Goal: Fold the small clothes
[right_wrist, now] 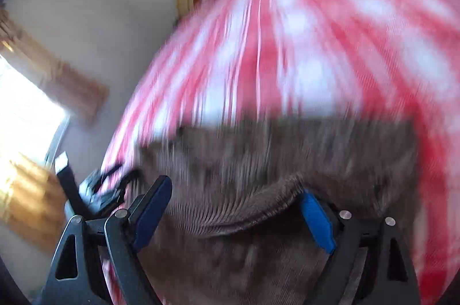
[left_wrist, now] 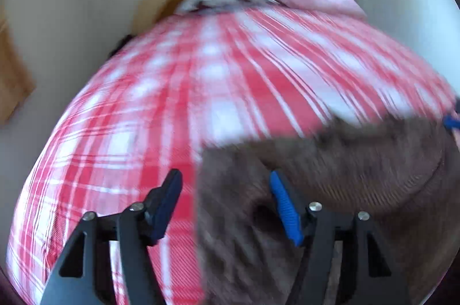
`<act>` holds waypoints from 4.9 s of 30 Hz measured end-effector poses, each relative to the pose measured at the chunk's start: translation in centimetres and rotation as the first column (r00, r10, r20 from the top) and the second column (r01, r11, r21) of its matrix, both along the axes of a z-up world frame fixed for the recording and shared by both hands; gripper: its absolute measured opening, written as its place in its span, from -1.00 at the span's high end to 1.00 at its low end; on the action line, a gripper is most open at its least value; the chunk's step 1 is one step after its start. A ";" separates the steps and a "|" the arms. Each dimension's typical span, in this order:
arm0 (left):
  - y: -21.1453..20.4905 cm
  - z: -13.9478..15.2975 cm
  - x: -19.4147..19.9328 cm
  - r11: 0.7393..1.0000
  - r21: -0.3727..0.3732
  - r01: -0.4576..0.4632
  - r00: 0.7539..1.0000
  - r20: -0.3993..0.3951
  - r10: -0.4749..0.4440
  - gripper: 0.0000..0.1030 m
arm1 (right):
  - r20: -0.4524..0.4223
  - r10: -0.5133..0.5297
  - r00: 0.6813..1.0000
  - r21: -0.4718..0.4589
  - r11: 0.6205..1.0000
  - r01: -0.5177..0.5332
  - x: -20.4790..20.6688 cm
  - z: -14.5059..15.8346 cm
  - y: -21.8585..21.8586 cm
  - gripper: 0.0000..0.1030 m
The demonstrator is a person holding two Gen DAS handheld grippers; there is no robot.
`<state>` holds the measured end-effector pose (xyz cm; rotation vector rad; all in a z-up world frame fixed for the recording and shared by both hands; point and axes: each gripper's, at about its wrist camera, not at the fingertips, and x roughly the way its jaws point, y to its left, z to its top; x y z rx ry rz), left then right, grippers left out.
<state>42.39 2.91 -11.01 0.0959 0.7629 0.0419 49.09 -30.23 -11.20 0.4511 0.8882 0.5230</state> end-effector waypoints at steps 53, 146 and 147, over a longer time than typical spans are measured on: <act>1.7 -4.7 -12.3 0.990 0.138 0.002 0.992 -0.126 0.015 -1.00 | 0.004 0.147 0.989 -0.369 0.919 -0.135 -18.5 -4.1 -1.6 -0.69; 5.5 -4.4 0.4 0.898 -0.395 0.194 0.958 -0.120 -0.260 -0.48 | 0.331 0.545 0.771 -0.823 0.566 -0.047 -24.4 -6.7 33.1 -0.14; 5.4 -4.4 0.5 0.889 -0.409 0.207 0.955 -0.114 -0.275 -0.30 | 0.332 0.545 0.770 -0.824 0.565 -0.046 -24.3 -6.7 33.0 -0.14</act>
